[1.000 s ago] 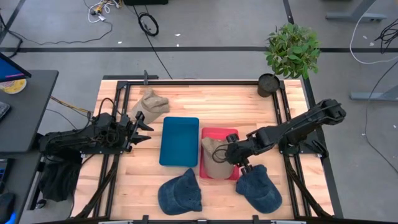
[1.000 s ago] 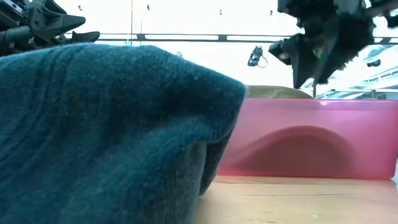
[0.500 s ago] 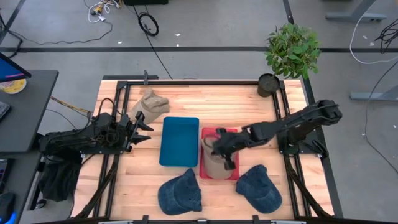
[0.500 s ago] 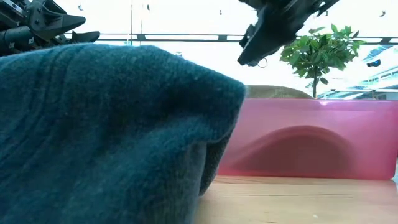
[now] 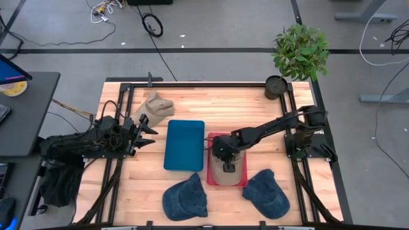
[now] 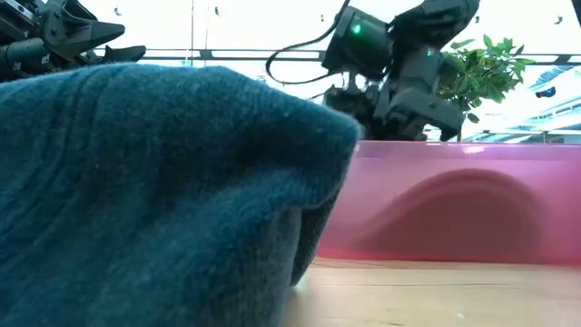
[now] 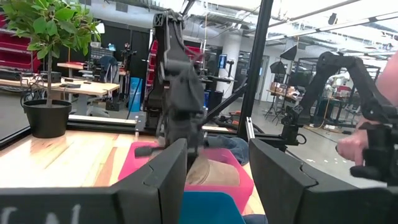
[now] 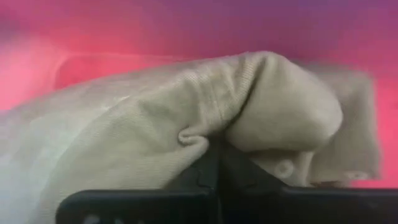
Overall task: Pick & Place hat
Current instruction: Put the brown cap into the red bin
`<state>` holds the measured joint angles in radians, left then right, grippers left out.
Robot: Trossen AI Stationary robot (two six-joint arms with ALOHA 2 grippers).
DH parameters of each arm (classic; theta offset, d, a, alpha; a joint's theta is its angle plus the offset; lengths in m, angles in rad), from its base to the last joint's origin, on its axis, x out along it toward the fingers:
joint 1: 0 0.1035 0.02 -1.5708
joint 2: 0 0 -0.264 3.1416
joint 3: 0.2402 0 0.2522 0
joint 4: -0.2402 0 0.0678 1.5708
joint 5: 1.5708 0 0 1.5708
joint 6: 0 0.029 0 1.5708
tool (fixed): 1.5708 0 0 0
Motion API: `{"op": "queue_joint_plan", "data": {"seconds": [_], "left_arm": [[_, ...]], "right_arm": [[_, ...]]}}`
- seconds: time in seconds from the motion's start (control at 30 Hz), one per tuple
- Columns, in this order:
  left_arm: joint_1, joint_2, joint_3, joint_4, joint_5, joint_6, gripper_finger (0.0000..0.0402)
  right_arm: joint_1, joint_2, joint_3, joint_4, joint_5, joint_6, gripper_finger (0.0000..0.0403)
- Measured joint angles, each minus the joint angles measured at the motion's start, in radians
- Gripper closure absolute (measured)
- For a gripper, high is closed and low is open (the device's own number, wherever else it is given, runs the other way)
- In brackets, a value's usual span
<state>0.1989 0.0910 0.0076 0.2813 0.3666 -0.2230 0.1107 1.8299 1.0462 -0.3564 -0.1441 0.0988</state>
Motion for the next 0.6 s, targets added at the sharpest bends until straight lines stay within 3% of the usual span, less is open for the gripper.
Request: {"op": "queue_joint_plan", "data": {"seconds": [0.2, 0.47, 0.6], "left_arm": [[0.000, 0.000, 0.000, 0.000, 0.000, 0.000, 0.0225], [0.000, 0.000, 0.000, -0.001, 0.000, 0.000, 0.0225], [0.000, 0.000, 0.000, -0.001, 0.000, 0.000, 0.0225]], "right_arm": [[-0.009, -0.005, -0.001, 0.023, -0.029, 0.017, 0.0402], [-0.004, -0.184, -0.001, 0.004, -0.023, 0.018, 0.0403], [0.009, -0.274, -0.001, -0.022, 0.040, 0.034, 0.0403]]}}
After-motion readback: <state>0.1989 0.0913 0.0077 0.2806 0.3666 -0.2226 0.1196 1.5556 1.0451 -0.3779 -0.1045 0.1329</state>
